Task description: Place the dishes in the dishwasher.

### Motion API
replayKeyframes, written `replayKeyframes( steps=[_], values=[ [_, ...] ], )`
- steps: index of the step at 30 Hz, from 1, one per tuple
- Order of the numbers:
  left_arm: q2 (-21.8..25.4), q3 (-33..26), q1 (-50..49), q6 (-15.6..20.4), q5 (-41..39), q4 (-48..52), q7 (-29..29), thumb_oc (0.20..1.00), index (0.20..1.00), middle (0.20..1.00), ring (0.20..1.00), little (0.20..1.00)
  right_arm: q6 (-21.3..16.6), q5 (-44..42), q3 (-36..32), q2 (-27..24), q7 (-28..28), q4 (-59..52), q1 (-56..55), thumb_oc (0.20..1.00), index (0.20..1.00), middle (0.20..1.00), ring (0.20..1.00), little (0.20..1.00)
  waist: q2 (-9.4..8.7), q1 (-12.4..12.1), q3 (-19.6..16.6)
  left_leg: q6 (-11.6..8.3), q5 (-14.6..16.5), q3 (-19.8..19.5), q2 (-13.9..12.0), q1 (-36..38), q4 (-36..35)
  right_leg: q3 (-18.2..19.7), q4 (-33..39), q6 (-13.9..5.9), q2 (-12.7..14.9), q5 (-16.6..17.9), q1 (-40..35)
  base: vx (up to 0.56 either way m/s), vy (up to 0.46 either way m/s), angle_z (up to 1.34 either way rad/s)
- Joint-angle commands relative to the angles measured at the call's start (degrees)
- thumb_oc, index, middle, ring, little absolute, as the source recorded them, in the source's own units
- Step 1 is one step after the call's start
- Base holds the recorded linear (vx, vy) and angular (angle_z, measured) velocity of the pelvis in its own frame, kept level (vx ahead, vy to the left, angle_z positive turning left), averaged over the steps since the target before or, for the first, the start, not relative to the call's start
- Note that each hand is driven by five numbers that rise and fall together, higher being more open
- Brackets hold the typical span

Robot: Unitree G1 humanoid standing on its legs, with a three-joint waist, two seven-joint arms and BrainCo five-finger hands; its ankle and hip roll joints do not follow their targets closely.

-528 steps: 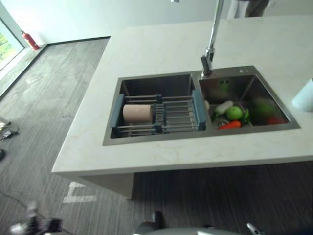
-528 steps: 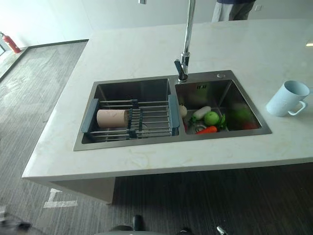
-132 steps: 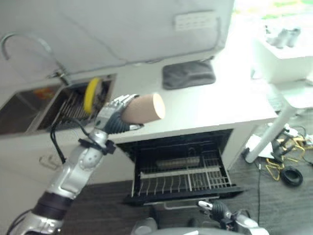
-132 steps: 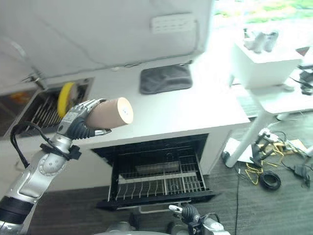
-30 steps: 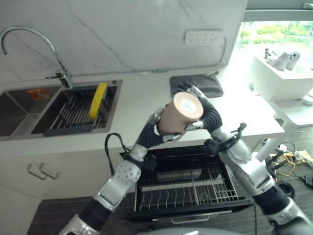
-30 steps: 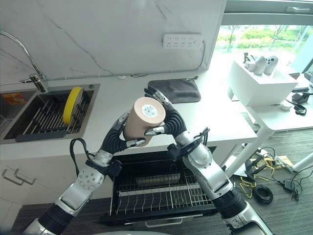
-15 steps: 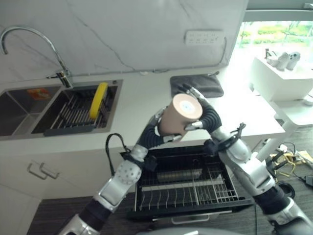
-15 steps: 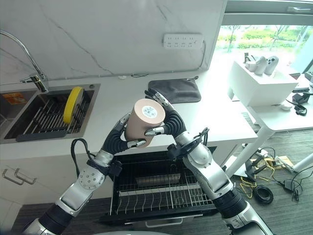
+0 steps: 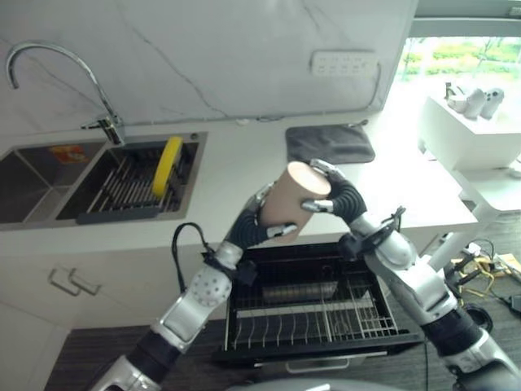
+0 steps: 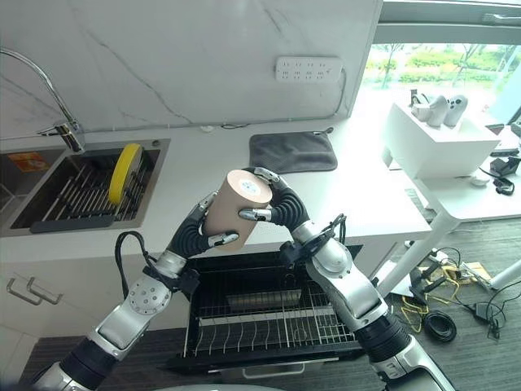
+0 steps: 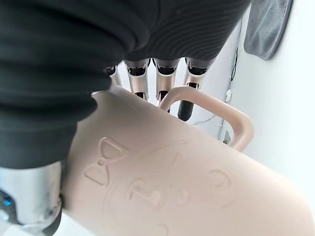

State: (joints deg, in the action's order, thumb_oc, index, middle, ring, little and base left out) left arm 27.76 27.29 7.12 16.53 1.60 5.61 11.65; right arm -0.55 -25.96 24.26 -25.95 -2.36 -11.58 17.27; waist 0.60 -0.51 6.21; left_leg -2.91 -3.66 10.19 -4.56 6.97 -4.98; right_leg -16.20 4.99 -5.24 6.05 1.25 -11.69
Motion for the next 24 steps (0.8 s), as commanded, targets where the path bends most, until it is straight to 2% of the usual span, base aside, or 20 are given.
replayKeyframes(
  steps=[1,11,12,13,14,18,24],
  values=[
    [-1.37,6.76,9.99,2.91,3.49,1.32,-2.75,0.2,0.2,0.2,0.2,0.2,-3.34,-1.82,5.56,3.72,-3.43,-3.12,6.82,0.2,0.2,0.2,0.2,0.2,-0.52,-1.41,0.72,-0.98,6.43,0.76,-2.47,3.25,3.9,-0.09,-5.32,-2.05,3.37,-4.62,1.18,0.01,0.01,0.08],
    [-1.42,6.95,10.27,1.69,3.8,1.06,-2.92,0.2,0.2,0.2,0.2,0.2,-4.81,-2.39,4.89,3.82,-1.99,-3.32,7.01,0.2,0.2,0.2,0.2,0.2,-0.31,-1.52,0.71,-0.85,6.56,0.44,-2.28,3.15,4.21,-0.16,-5.68,-1.88,3.38,-4.96,1.03,0.0,0.0,0.0],
    [-1.47,6.88,10.24,1.27,3.72,0.93,-2.85,0.25,0.25,0.25,0.25,0.25,-5.31,-2.61,4.66,3.86,-1.44,-3.4,6.98,0.2,0.2,0.2,0.2,0.2,-0.29,-1.49,0.7,-0.83,6.55,0.41,-2.27,3.14,4.18,-0.13,-5.7,-1.87,3.34,-4.96,1.05,0.0,0.0,0.0],
    [-1.55,6.81,10.15,1.13,3.75,0.77,-2.77,0.589,0.589,0.589,0.589,0.589,-5.5,-2.76,4.36,3.88,-1.04,-3.5,6.91,0.2,0.2,0.2,0.2,0.2,-0.28,-1.46,0.69,-0.83,6.55,0.41,-2.26,3.16,4.18,-0.11,-5.71,-1.85,3.31,-4.98,1.05,0.0,0.0,0.0],
    [-1.62,6.84,10.02,0.7,3.5,0.63,-2.9,1.0,1.0,1.0,1.0,1.0,-6.1,-2.91,4.08,3.93,-0.41,-3.38,6.94,0.2,0.2,0.2,0.2,0.2,-0.24,-1.44,0.7,-0.83,6.53,0.42,-2.26,3.2,4.11,-0.11,-5.68,-1.84,3.29,-4.97,1.05,0.0,0.0,0.0],
    [-1.6,6.72,9.23,-1.03,3.01,-0.21,-3.0,1.0,1.0,1.0,1.0,1.0,-7.85,-3.7,2.41,3.79,2.28,-3.78,6.52,0.2,0.2,0.2,0.2,0.2,-0.07,-1.23,0.73,-0.86,6.46,0.61,-2.32,3.3,4.02,-0.16,-5.67,-1.89,3.31,-4.91,1.05,0.0,0.0,0.0],
    [-1.1,4.57,7.07,-3.2,3.89,-1.6,0.71,1.0,1.0,1.0,1.0,1.0,-11.83,-2.62,-4.25,2.65,9.69,-5.09,4.06,0.2,0.2,0.2,0.2,0.2,0.14,-0.42,0.83,-0.8,6.38,1.44,-2.49,3.51,3.76,-0.05,-5.59,-2.03,3.26,-4.67,1.17,0.0,0.0,0.0]
  ],
)
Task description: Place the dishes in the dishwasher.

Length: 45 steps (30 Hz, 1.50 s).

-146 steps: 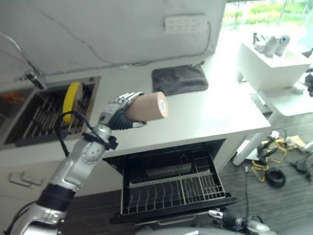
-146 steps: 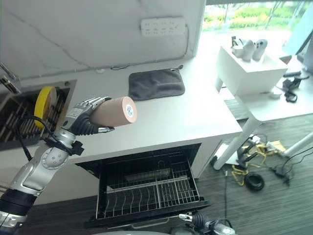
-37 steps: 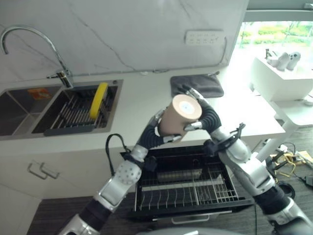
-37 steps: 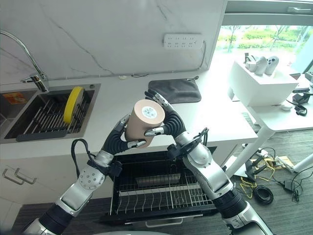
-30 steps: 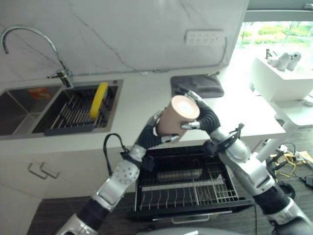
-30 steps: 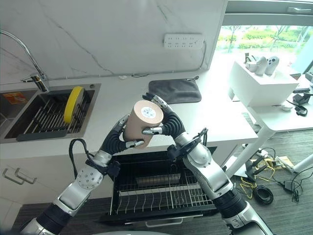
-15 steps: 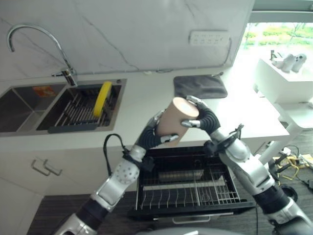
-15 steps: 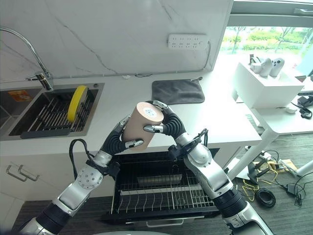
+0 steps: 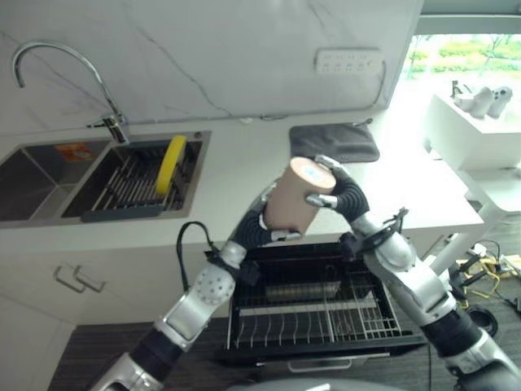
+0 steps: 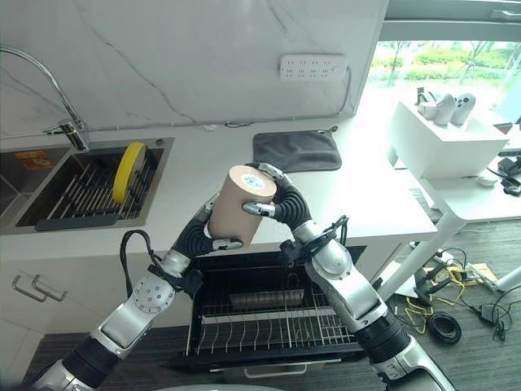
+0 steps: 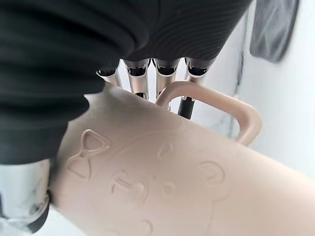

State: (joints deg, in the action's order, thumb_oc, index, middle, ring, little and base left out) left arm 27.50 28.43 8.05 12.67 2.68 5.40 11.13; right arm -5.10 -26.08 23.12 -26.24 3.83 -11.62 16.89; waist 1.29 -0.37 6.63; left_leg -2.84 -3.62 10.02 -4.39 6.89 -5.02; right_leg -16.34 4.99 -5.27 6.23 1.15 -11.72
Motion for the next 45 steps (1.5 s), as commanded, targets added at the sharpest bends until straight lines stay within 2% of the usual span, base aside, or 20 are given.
replayKeyframes(
  steps=[1,10,14,16,17,18,19,21,23,25,28,30,31,35,40,42,43,44,45],
  values=[
    [-0.71,2.85,5.6,0.69,3.06,-1.74,2.1,1.0,1.0,1.0,1.0,1.0,-7.85,-2.31,-4.43,2.57,4.64,-5.43,3.69,0.2,0.2,0.2,0.2,0.2,-0.5,-0.38,0.46,-0.88,6.36,1.79,-2.7,3.61,3.8,0.14,-5.63,-1.99,3.09,-4.57,1.25,0.0,0.0,0.0],
    [0.0,-2.32,1.65,1.78,4.0,-2.72,5.53,1.0,1.0,1.0,1.0,1.0,-12.7,-3.64,-14.3,1.08,8.94,-4.3,-4.71,0.2,0.2,0.2,0.2,0.2,-0.32,0.88,0.72,-0.76,6.34,2.65,-2.83,3.61,3.62,0.44,-5.71,-2.13,3.03,-4.38,1.61,0.0,0.0,0.0],
    [0.44,-4.34,0.38,2.82,3.12,-2.63,4.56,1.0,1.0,1.0,1.0,1.0,-13.16,-3.7,-17.49,0.73,8.92,-3.36,-7.39,0.2,0.2,0.2,0.2,0.2,-0.32,1.38,0.8,-0.7,6.25,2.81,-2.84,3.6,3.44,0.67,-5.74,-2.2,2.93,-4.35,1.8,0.0,0.0,0.0],
    [0.95,-5.87,-0.79,4.92,1.72,-2.34,-0.99,1.0,1.0,1.0,1.0,1.0,-13.0,-4.91,-19.89,0.48,6.92,-2.74,-9.44,0.2,0.2,0.2,0.2,0.2,-0.35,1.85,0.81,-0.7,6.2,3.02,-2.89,3.54,3.35,0.85,-5.72,-2.29,2.88,-4.29,1.99,0.0,0.0,0.0],
    [1.45,-6.39,-1.42,3.84,-0.35,-2.2,-9.13,1.0,1.0,1.0,1.0,1.0,-12.24,-6.19,-21.09,0.39,5.38,-2.38,-10.5,0.2,0.2,0.2,0.2,0.2,-0.3,2.18,0.74,-0.67,6.14,3.24,-2.9,3.48,3.28,1.01,-5.7,-2.44,2.85,-4.22,2.19,0.0,0.0,0.0],
    [2.04,-6.17,-1.77,2.61,-2.07,-2.35,-14.76,1.0,1.0,1.0,1.0,1.0,-11.92,-7.29,-21.8,0.29,4.14,-1.99,-11.2,0.2,0.2,0.2,0.2,0.2,-0.21,2.47,0.7,-0.7,6.04,3.43,-2.94,3.43,3.19,1.08,-5.72,-2.52,2.84,-4.17,2.38,0.0,0.0,0.0],
    [2.33,-6.0,-1.96,2.42,-2.65,-2.39,-17.3,1.0,1.0,1.0,1.0,1.0,-11.66,-7.77,-22.17,0.27,3.49,-1.8,-11.52,0.2,0.2,0.2,0.2,0.2,-0.15,2.63,0.71,-0.71,6.0,3.52,-2.95,3.41,3.16,1.12,-5.73,-2.55,2.84,-4.15,2.47,0.0,0.0,0.0],
    [4.21,-5.2,-3.29,1.28,-4.28,-2.66,-27.88,1.0,1.0,1.0,1.0,1.0,-11.09,-9.08,-23.6,-0.07,0.13,-0.66,-13.12,0.2,0.2,0.2,0.2,0.2,0.21,3.34,0.82,-0.81,5.85,3.95,-2.95,3.26,3.14,1.23,-5.68,-2.77,2.91,-4.04,2.84,0.0,0.0,0.0],
    [5.85,-5.21,-5.15,-0.94,-7.44,-2.64,-33.61,1.0,1.0,1.0,1.0,1.0,-11.35,-10.34,-24.23,-0.67,-1.88,0.56,-14.13,0.2,0.2,0.2,0.2,0.2,0.5,3.69,0.96,-0.79,5.83,4.3,-2.89,3.1,3.23,1.36,-5.46,-3.01,2.99,-3.89,3.08,-0.01,0.025,-0.05],
    [6.94,-5.5,-6.88,-1.69,-8.49,-3.07,-37.71,1.0,1.0,1.0,1.0,1.0,-12.22,-11.4,-24.6,-1.12,-3.26,1.58,-15.05,0.2,0.2,0.2,0.2,0.2,0.78,3.88,1.09,-0.69,5.78,4.47,-2.82,3.06,3.19,1.56,-5.2,-3.15,2.99,-3.73,3.18,0.0,0.021,-0.1],
    [9.32,-4.73,-9.4,-3.15,-5.38,-3.93,-42.56,1.0,1.0,1.0,1.0,1.0,-13.22,-13.09,-25.22,-2.15,-5.44,2.92,-15.86,0.2,0.2,0.2,0.2,0.2,1.17,4.23,1.34,-0.57,5.8,4.63,-2.74,2.77,3.32,1.83,-5.05,-3.39,3.05,-3.6,3.5,0.0,0.01,-0.05],
    [10.2,-3.89,-9.71,-2.37,-1.71,-4.59,-42.81,1.0,1.0,1.0,1.0,1.0,-13.19,-13.8,-25.28,-2.8,-5.83,3.28,-15.7,0.2,0.2,0.2,0.2,0.2,1.31,4.36,1.47,-0.5,5.84,4.66,-2.7,2.64,3.35,1.87,-5.02,-3.49,3.1,-3.61,3.65,-0.01,0.015,-0.07],
    [11.69,-2.69,-9.14,-2.72,0.96,-5.92,-42.81,1.0,1.0,1.0,1.0,1.0,-13.06,-14.62,-24.82,-3.67,-6.06,3.89,-15.15,0.2,0.2,0.2,0.2,0.2,1.47,4.57,1.5,-0.43,5.87,4.67,-2.62,2.48,3.34,2.09,-4.83,-3.62,3.1,-3.62,3.78,0.0,0.012,-0.04],
    [12.72,-0.56,-7.9,-4.53,6.55,-9.27,-42.14,1.0,1.0,1.0,1.0,1.0,-11.53,-15.1,-24.2,-4.27,-6.92,3.76,-14.45,0.2,0.2,0.2,0.2,0.2,1.74,4.86,1.62,-0.41,5.91,4.52,-2.58,2.19,3.65,2.46,-5.14,-3.71,3.14,-3.73,4.15,0.01,0.003,0.0],
    [12.2,2.04,-6.24,-6.08,11.33,-15.0,-35.86,1.0,1.0,1.0,1.0,1.0,-7.33,-12.67,-21.56,-5.07,-8.64,2.67,-13.44,0.2,0.2,0.2,0.2,0.2,1.8,4.76,2.46,-0.37,6.36,3.99,-2.57,1.12,4.94,2.7,-6.46,-3.71,3.4,-4.41,5.01,0.05,0.002,0.01],
    [11.63,3.45,-5.02,-4.63,14.27,-17.09,-33.95,1.0,1.0,1.0,1.0,1.0,-5.76,-10.99,-20.22,-5.78,-8.94,2.86,-12.52,0.2,0.2,0.2,0.2,0.2,1.64,4.55,3.46,-0.4,6.71,3.67,-2.55,-0.4,6.46,2.96,-7.39,-3.67,3.62,-4.64,6.1,-0.05,-0.001,0.0],
    [12.11,5.61,-2.43,-1.99,22.62,-17.6,-33.24,1.0,1.0,1.0,1.0,1.0,-5.53,-9.53,-19.5,-7.27,-9.3,3.97,-10.86,0.2,0.2,0.2,0.2,0.2,1.58,4.39,5.26,-0.52,7.12,3.22,-2.55,-3.09,8.69,3.14,-8.9,-3.66,3.98,-4.75,8.27,-0.12,0.0,0.01],
    [12.06,5.64,-2.33,-1.95,22.68,-17.69,-33.19,1.0,1.0,1.0,1.0,1.0,-5.56,-9.54,-19.54,-7.28,-9.32,4.04,-10.77,0.2,0.2,0.2,0.2,0.2,1.6,4.37,5.23,-0.51,7.19,3.19,-2.57,-3.3,8.88,3.15,-9.02,-3.65,3.99,-4.8,8.45,-0.24,-0.005,0.02],
    [13.41,7.4,-0.18,-2.06,24.32,-17.23,-33.96,1.0,1.0,1.0,1.0,1.0,-5.78,-9.57,-18.94,-8.67,-9.21,5.01,-8.92,0.2,0.2,0.2,0.2,0.2,1.49,4.37,6.93,-0.61,7.44,2.93,-2.53,-5.18,10.29,3.27,-9.99,-3.74,4.29,-4.8,9.98,-0.18,-0.014,0.03]
  ],
)
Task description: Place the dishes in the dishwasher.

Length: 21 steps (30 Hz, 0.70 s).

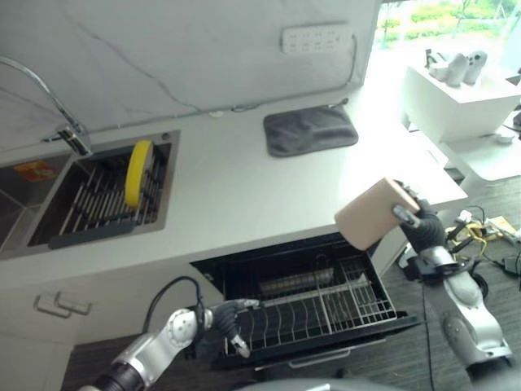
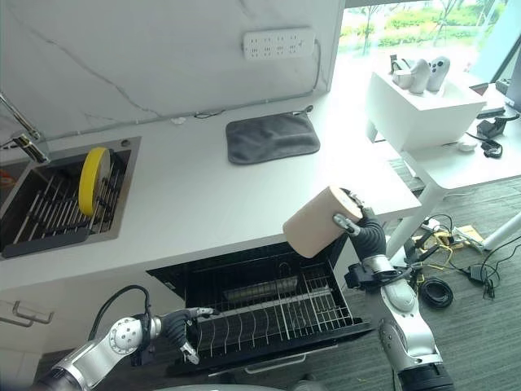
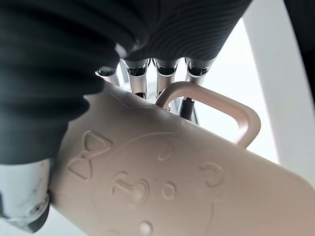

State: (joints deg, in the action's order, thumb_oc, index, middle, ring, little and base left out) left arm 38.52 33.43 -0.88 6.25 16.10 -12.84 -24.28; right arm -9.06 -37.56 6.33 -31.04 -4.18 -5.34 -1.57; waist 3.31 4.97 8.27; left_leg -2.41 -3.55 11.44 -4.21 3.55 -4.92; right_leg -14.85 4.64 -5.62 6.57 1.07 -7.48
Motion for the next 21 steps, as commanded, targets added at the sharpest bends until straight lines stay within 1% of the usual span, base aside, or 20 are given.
replayKeyframes(
  steps=[1,3,4,5,6,9,10,11,14,17,20,21],
  values=[
    [2.81,2.96,9.55,4.2,11.19,1.07,0.95,1.0,1.0,1.0,1.0,1.0,-2.03,1.93,-1.94,-4.35,-1.05,-0.85,10.23,0.2,0.2,0.2,0.2,0.2,-0.56,-0.99,5.88,-1.02,7.48,1.41,-2.72,-2.56,10.74,1.8,-10.02,-3.4,4.06,-4.74,6.33,-0.26,-0.031,0.04],
    [4.49,4.53,11.82,4.04,12.08,1.51,-1.41,1.0,1.0,1.0,1.0,1.0,-3.42,2.12,-1.36,-5.85,-1.13,1.05,12.37,0.2,0.2,0.2,0.2,0.2,-0.59,-1.05,7.99,-0.91,7.82,1.03,-2.71,-4.74,12.45,1.83,-11.49,-3.44,4.33,-4.9,8.24,-0.19,-0.057,0.08],
    [5.92,5.18,12.14,3.38,12.24,2.06,-2.76,1.0,1.0,1.0,1.0,1.0,-3.57,2.42,-1.21,-7.0,-1.68,1.69,12.7,0.2,0.2,0.2,0.2,0.2,-0.62,-0.9,9.22,-0.8,8.16,0.72,-2.6,-5.61,13.55,2.07,-12.57,-3.5,4.31,-5.23,9.13,-0.11,-0.068,0.03],
    [6.15,5.28,11.91,2.49,11.91,2.23,-2.51,1.0,1.0,1.0,1.0,1.0,-3.55,2.41,-1.19,-7.28,-1.83,1.79,12.6,0.2,0.2,0.2,0.2,0.2,-0.63,-0.82,9.53,-0.73,8.31,0.67,-2.56,-5.78,13.94,2.18,-12.96,-3.51,4.32,-5.42,9.34,-0.05,-0.066,-0.02],
    [6.15,5.24,11.47,0.88,12.09,2.24,-1.31,1.0,1.0,1.0,1.0,1.0,-3.44,2.61,-1.11,-7.68,-2.46,2.12,12.17,0.2,0.2,0.2,0.2,0.2,-0.67,-0.62,10.11,-0.65,8.55,0.58,-2.56,-6.14,14.76,2.37,-13.76,-3.43,4.29,-5.81,9.71,-0.01,-0.032,-0.01],
    [6.08,4.79,10.81,-0.71,12.73,2.16,1.55,1.0,1.0,1.0,1.0,1.0,-3.4,3.33,-1.38,-8.08,-4.12,2.75,11.27,0.2,0.2,0.2,0.2,0.2,-0.66,-0.32,11.04,-0.73,9.02,0.46,-2.66,-7.14,16.48,2.49,-15.55,-3.19,4.28,-6.62,10.64,-0.02,-0.007,0.01],
    [6.1,4.41,10.71,-0.99,13.29,1.88,3.44,1.0,1.0,1.0,1.0,1.0,-3.87,3.67,-1.38,-8.1,-4.85,3.14,10.62,0.2,0.2,0.2,0.2,0.2,-0.66,-0.15,11.78,-0.67,9.22,0.39,-2.68,-7.84,17.29,2.65,-16.56,-3.03,4.24,-6.99,11.38,-0.09,-0.031,0.01],
    [6.34,3.89,11.14,0.05,13.45,1.25,4.37,1.0,1.0,1.0,1.0,1.0,-5.02,4.01,-1.43,-8.05,-5.51,3.57,9.82,0.2,0.2,0.2,0.2,0.2,-0.71,0.09,12.49,-0.48,9.4,0.39,-2.73,-8.74,18.09,2.84,-17.76,-2.89,4.33,-7.34,12.46,-0.13,-0.044,0.04],
    [9.17,2.5,12.48,3.19,13.88,2.61,3.26,1.0,1.0,1.0,1.0,1.0,-8.5,4.24,-1.07,-8.04,-6.28,5.22,9.0,0.2,0.2,0.2,0.2,0.2,-0.74,0.09,14.22,-0.22,9.63,0.11,-2.69,-11.26,20.28,2.85,-21.28,-2.8,4.73,-7.97,15.59,-0.19,-0.069,0.04],
    [11.34,0.53,12.21,4.71,13.75,4.66,1.63,1.0,1.0,1.0,1.0,1.0,-15.46,5.97,-0.54,-7.87,-5.47,5.22,7.98,0.2,0.2,0.2,0.2,0.2,-0.61,0.15,15.04,-0.01,10.66,0.13,-2.78,-13.21,23.61,2.83,-24.38,-2.43,5.15,-8.72,17.72,-0.15,-0.019,0.09],
    [11.3,-0.81,10.31,4.08,13.48,6.12,1.35,1.0,1.0,1.0,1.0,1.0,-20.68,6.49,-1.59,-7.22,-1.55,4.26,6.19,0.2,0.2,0.2,0.2,0.2,-0.4,0.65,14.92,0.3,12.12,0.19,-2.67,-14.1,26.71,3.41,-26.66,-2.36,5.52,-9.36,18.71,-0.06,0.041,-0.07],
    [11.02,-1.09,9.65,3.98,13.57,6.22,1.39,1.0,1.0,1.0,1.0,1.0,-21.87,6.79,-2.14,-6.85,-0.57,3.9,5.33,0.2,0.2,0.2,0.2,0.2,-0.29,0.91,14.77,0.41,12.49,0.23,-2.58,-14.07,27.23,3.66,-27.08,-2.36,5.58,-9.58,18.73,0.04,0.104,-0.21]
  ],
)
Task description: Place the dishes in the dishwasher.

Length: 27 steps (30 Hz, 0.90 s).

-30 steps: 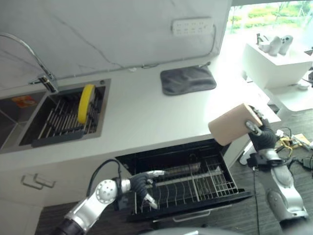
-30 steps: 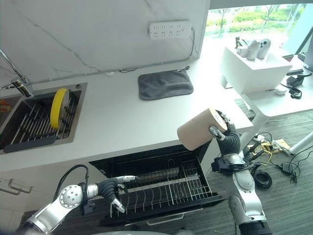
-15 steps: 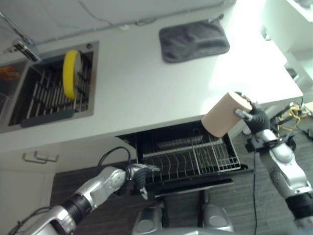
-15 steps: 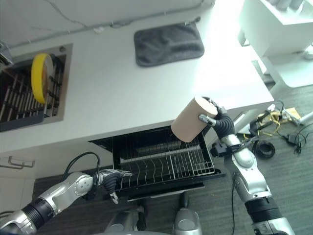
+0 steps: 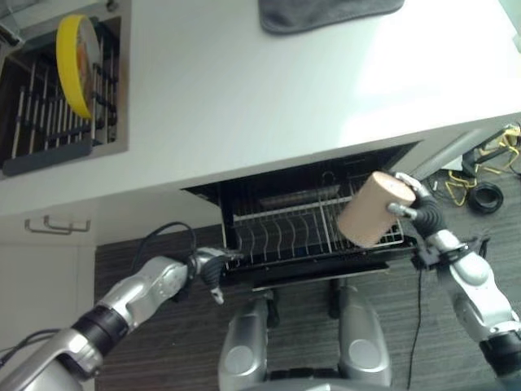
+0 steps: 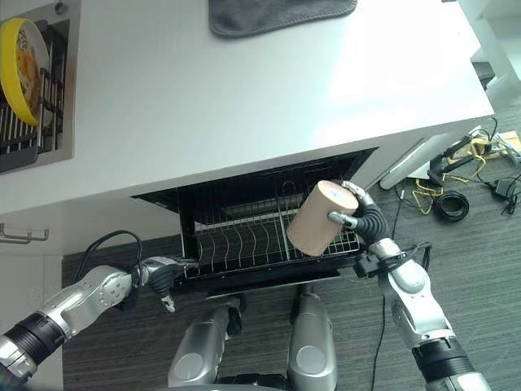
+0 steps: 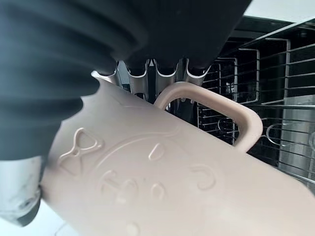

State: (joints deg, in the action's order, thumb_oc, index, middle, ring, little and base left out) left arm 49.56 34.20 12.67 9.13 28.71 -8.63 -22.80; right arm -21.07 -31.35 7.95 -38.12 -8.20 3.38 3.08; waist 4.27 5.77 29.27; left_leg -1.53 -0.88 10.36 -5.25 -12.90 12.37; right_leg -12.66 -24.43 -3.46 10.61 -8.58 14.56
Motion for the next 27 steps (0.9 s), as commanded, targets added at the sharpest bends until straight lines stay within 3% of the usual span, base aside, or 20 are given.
replayKeyframes(
  steps=[1,4,9,11,13,21,27],
  values=[
    [-0.65,-2.3,-5.01,0.71,1.2,2.19,0.2,1.0,1.0,1.0,1.0,1.0,-11.45,0.18,-4.79,0.92,4.73,-5.38,-0.75,0.2,0.2,0.2,0.2,0.2,-1.01,0.67,-6.45,-0.26,10.24,1.54,-1.46,2.71,10.34,1.83,1.49,-4.58,1.69,-0.23,-3.41,0.07,0.127,-0.49],
    [-1.87,-4.04,-8.63,0.5,1.32,2.42,1.44,1.0,1.0,1.0,1.0,1.0,-13.36,-1.97,-7.84,2.99,3.59,-6.86,-5.83,0.2,0.2,0.2,0.2,0.2,0.02,2.3,-7.12,0.48,10.97,2.99,-0.92,4.42,9.96,3.11,1.01,-5.13,2.45,-0.76,-3.89,0.13,0.203,-0.33],
    [-3.26,-4.38,-11.01,1.25,0.65,1.9,3.87,1.0,1.0,1.0,1.0,1.0,-11.61,-0.89,-8.5,3.55,-1.0,-5.44,-9.14,0.2,0.2,0.2,0.2,0.2,1.86,3.36,-7.47,1.22,11.24,4.48,-0.03,6.36,9.13,3.76,1.12,-5.88,4.05,-0.96,-4.85,0.1,0.145,-0.2],
    [-3.64,-4.16,-11.12,1.43,0.5,1.87,3.85,1.0,1.0,1.0,1.0,1.0,-8.23,1.37,-7.97,3.09,-0.77,-4.91,-8.94,0.2,0.2,0.2,0.2,0.2,2.26,3.26,-7.7,1.2,11.13,4.67,0.13,6.9,8.82,3.65,1.65,-6.16,4.62,-0.69,-5.44,0.12,0.068,0.0],
    [-3.82,-3.62,-11.0,1.63,0.74,2.77,3.31,1.0,1.0,1.0,1.0,1.0,-3.79,2.03,-6.45,2.46,-0.33,-3.62,-7.18,0.2,0.2,0.2,0.2,0.2,2.58,2.71,-7.56,1.14,10.89,4.25,0.42,7.18,8.55,3.48,2.34,-6.34,5.13,-0.31,-6.06,0.1,0.023,0.01],
    [1.43,-1.84,-3.12,0.93,-0.54,5.08,2.85,1.0,1.0,1.0,1.0,1.0,-0.82,6.92,0.32,0.06,7.71,2.85,6.67,0.2,0.2,0.2,0.2,0.2,1.85,-1.05,-3.9,0.94,9.82,1.68,0.56,1.63,9.72,3.28,2.64,-6.21,4.98,1.2,-2.52,-0.15,-0.102,0.2],
    [2.82,-0.71,2.9,0.56,-1.72,5.27,-0.69,1.0,1.0,1.0,1.0,1.0,4.21,9.68,2.84,1.1,10.85,9.52,13.32,0.2,0.2,0.2,0.2,0.2,1.44,-2.67,-2.96,0.76,8.1,-0.66,1.71,0.3,7.97,4.54,4.44,-5.47,3.08,2.39,-1.99,-0.09,-0.076,0.19]
  ],
)
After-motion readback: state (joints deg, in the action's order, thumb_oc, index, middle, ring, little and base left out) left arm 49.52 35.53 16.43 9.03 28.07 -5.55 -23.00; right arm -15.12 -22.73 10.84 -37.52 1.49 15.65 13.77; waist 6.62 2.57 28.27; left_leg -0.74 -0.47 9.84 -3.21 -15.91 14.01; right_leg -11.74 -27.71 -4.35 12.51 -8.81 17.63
